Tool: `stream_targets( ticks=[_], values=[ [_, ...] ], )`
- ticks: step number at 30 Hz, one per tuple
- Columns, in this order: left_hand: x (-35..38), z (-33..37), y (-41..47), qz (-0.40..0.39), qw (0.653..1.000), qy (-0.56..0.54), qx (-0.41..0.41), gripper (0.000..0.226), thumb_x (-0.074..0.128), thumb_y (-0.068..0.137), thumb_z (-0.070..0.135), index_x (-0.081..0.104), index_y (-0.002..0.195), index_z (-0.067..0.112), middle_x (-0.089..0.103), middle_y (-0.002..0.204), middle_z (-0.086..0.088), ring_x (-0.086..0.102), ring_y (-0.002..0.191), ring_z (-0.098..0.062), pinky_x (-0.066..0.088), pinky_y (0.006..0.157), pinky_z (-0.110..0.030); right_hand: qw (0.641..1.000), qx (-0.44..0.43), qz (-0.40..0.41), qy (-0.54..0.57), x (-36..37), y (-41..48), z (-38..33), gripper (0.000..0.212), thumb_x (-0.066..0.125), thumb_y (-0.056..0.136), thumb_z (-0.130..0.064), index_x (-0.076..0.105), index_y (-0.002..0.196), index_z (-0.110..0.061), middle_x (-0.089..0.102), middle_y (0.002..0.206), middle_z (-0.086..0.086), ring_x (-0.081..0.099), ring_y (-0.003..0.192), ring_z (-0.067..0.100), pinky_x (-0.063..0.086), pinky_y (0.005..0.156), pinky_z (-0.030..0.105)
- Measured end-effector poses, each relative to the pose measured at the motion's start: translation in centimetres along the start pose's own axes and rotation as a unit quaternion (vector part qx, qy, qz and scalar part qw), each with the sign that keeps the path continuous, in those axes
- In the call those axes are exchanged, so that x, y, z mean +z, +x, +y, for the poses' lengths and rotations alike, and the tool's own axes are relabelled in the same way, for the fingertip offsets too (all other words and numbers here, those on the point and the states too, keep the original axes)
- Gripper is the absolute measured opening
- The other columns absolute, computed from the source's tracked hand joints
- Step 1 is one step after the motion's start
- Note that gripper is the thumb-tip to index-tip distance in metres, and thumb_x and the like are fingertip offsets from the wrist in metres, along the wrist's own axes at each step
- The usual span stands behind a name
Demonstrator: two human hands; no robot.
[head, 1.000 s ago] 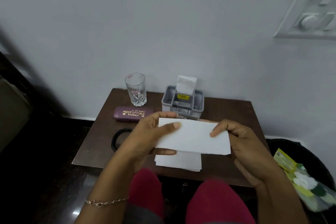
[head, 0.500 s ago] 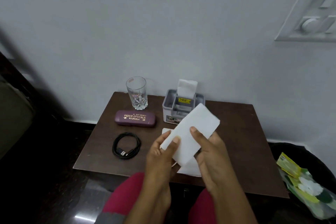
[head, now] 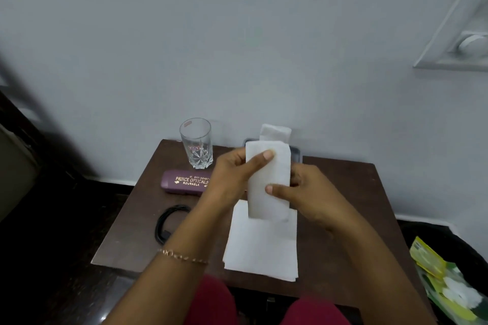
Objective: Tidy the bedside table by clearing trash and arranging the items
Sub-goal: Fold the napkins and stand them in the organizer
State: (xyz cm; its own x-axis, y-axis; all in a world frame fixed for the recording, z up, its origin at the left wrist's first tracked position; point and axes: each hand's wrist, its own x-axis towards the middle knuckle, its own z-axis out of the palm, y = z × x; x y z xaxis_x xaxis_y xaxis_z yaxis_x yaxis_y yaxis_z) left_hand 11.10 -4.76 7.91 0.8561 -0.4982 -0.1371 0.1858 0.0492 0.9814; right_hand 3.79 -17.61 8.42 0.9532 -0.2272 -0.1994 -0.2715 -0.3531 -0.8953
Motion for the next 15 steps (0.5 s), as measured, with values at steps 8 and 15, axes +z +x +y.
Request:
stream_targets(
  ticks=[8, 15],
  values=[
    [0.2, 2.8, 7.9, -0.023, 0.994, 0.046, 0.099, 0.020, 0.065, 0.085, 0.017, 0.068, 0.099, 0.003, 0.069, 0.091, -0.008, 0.064, 0.082, -0.013, 0.054, 0.071, -0.020, 0.979, -0.048, 0.163, -0.115, -0.6, 7.4, 0.2, 0.029, 0.063, 0.086, -0.021, 0.060, 0.114, -0.012, 0.066, 0.099, 0.004, 0.061, 0.085, 0.019, 0.047, 0.064, 0.021],
    [0.0, 0.3, 11.0, -0.006, 0.987, 0.084, 0.138, 0.015, 0.070, 0.079, 0.010, 0.071, 0.093, 0.008, 0.069, 0.090, 0.000, 0.062, 0.081, -0.005, 0.051, 0.069, -0.015, 0.934, -0.019, 0.245, -0.260, 0.7, 9.4, 4.4, 0.019, 0.058, 0.086, -0.034, 0.060, 0.103, -0.025, 0.067, 0.093, 0.001, 0.053, 0.096, 0.022, 0.013, 0.073, 0.032]
  ],
)
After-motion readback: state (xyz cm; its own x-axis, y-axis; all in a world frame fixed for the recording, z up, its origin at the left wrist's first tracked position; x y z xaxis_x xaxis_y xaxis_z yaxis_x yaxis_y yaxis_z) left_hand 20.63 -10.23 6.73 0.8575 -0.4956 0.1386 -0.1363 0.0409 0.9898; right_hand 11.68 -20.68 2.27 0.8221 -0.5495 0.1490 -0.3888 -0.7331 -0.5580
